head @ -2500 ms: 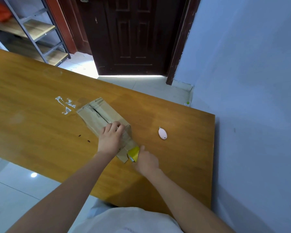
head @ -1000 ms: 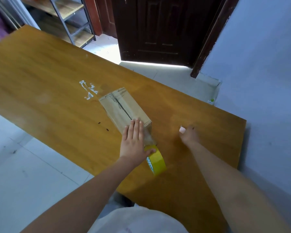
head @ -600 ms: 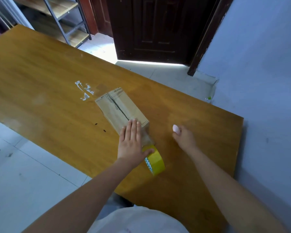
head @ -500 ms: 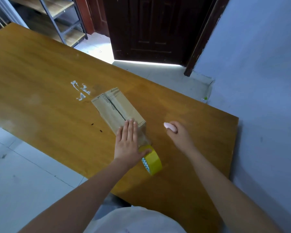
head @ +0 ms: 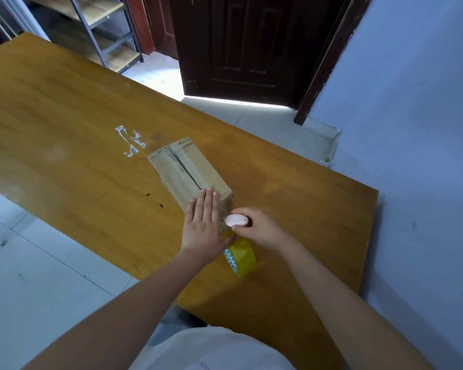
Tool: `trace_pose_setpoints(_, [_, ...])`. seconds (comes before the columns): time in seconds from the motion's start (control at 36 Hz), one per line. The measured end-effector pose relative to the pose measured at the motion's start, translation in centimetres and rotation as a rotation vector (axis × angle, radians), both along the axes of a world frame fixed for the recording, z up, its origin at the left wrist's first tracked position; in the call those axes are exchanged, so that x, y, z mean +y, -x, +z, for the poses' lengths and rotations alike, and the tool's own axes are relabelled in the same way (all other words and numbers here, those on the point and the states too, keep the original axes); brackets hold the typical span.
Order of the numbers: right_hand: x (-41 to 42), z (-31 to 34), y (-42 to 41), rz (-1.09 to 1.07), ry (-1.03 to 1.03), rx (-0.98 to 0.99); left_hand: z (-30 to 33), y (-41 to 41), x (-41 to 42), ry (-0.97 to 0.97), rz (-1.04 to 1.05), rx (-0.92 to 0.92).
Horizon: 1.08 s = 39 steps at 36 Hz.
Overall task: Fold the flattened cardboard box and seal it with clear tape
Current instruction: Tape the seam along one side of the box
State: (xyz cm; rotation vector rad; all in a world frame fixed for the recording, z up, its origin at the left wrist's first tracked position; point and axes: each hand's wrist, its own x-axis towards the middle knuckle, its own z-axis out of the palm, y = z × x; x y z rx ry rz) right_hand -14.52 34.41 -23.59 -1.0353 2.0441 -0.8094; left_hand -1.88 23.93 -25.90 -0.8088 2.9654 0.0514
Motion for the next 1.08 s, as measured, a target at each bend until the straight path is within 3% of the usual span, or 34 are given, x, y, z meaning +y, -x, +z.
trace_pose_setpoints(1.08, [-1.1, -0.7, 0.1, -0.021, -0.095, 0.071, -0.8, -0.2, -0.5, -0.031, 0.009, -0.005])
